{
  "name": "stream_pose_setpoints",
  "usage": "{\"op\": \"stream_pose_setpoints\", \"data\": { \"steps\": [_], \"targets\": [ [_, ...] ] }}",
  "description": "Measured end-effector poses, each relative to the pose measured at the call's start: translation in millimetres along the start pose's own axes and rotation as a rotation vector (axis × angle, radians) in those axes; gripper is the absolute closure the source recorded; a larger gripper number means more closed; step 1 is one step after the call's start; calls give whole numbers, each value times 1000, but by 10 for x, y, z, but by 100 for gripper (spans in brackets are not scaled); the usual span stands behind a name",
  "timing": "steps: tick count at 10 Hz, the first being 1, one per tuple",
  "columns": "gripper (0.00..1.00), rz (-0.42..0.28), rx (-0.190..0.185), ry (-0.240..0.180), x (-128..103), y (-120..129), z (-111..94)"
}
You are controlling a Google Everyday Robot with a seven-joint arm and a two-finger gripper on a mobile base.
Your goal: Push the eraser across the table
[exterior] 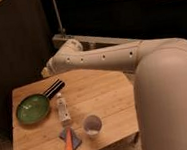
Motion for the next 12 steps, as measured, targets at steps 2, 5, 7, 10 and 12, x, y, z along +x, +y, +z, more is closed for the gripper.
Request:
{"op": "stream_pose_setpoints", "data": {
  "steps": [2, 5, 7, 10, 12],
  "targets": [
    [78, -41, -15, -10, -249, 16, 224],
    [100, -97, -8, 26, -496, -64, 637],
    [100, -125, -6, 86, -500, -104, 894],
    [100, -165, -19, 180, -488, -15, 1258],
    [100, -182, -18, 216, -426, 59, 1376]
  ]
}}
